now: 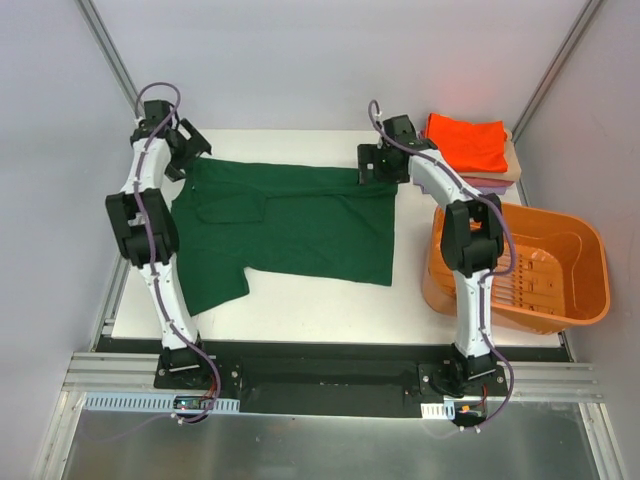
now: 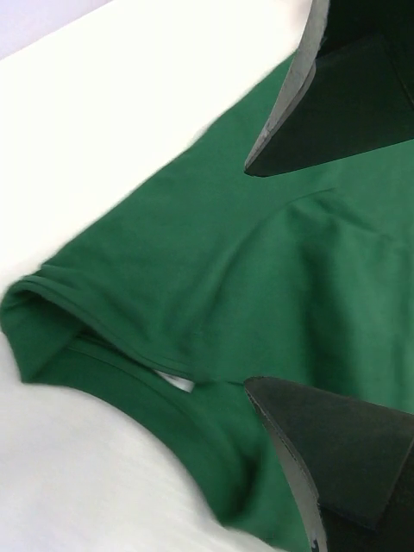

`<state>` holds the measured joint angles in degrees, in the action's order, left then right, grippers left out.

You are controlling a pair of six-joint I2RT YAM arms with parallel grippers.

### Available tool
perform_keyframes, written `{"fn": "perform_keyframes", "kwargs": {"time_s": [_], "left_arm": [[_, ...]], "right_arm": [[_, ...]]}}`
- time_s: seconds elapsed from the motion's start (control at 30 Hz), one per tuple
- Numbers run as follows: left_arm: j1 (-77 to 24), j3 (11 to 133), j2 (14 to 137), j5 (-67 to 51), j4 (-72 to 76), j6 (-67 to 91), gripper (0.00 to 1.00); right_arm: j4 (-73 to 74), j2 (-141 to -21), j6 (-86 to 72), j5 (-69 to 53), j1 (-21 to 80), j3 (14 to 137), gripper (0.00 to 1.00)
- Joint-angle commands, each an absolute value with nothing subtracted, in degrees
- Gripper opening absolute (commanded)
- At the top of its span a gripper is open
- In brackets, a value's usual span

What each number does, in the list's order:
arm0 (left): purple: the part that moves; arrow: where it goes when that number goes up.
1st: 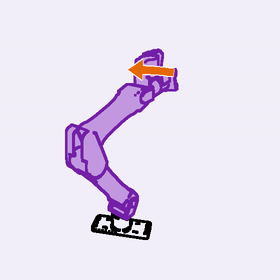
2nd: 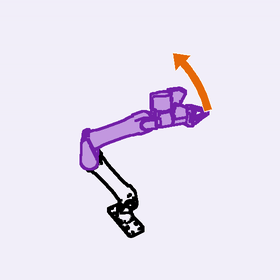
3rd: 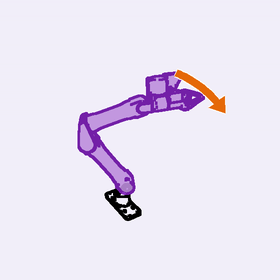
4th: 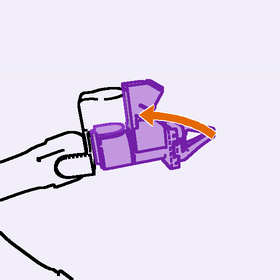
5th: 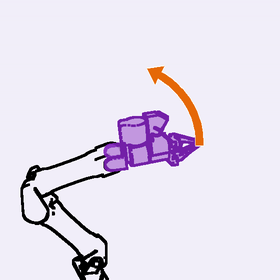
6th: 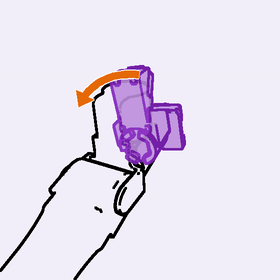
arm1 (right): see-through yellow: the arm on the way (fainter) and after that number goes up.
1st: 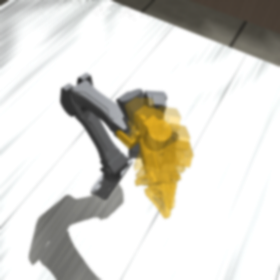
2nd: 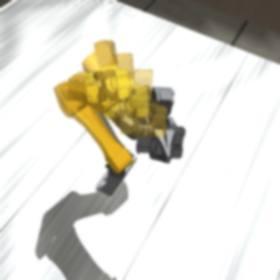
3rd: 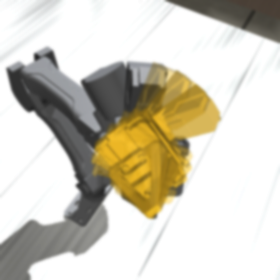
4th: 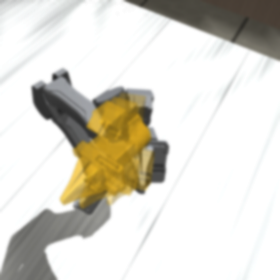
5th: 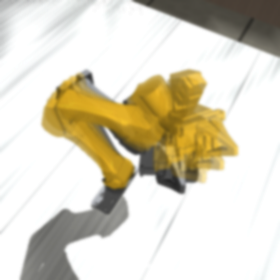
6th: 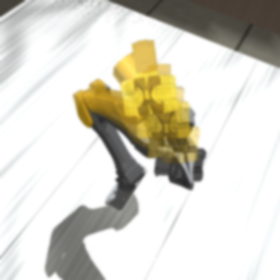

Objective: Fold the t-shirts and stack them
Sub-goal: Fold the flattened tshirt in 1/3 of the way, then grap the side of the flattened tshirt closest away from the robot with both arms

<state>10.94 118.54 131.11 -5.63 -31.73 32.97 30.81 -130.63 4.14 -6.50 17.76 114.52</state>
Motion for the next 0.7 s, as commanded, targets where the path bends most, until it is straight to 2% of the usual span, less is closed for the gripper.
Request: {"fn": "perform_keyframes", "kwargs": {"time_s": [0.0, 0.2, 0.4, 0.53, 0.67], "left_arm": [[11.08, 105.25, 109.72, -1.15, -32.61, 34.27, 0.99], [10.03, 72.22, 82.14, 3.60, -32.17, 41.56, 0.99], [8.18, 42.05, 54.36, 4.93, -31.99, 49.56, 0.99], [8.35, 32.98, 40.11, 5.44, -36.28, 50.79, 0.99], [8.44, 27.96, 36.91, 12.55, -42.70, 56.06, 0.99]], "right_arm": [[29.45, -114.20, 10.80, -0.37, 23.72, 104.97, 0.96], [25.06, -98.90, 7.92, 18.88, 31.19, 86.26, 0.96], [14.08, -83.87, 0.09, 17.75, 32.70, 64.10, 0.96], [9.86, -77.18, -4.65, 20.91, 32.70, 55.39, 0.96], [8.09, -74.88, -5.10, 19.61, 32.52, 52.56, 0.96]]}}
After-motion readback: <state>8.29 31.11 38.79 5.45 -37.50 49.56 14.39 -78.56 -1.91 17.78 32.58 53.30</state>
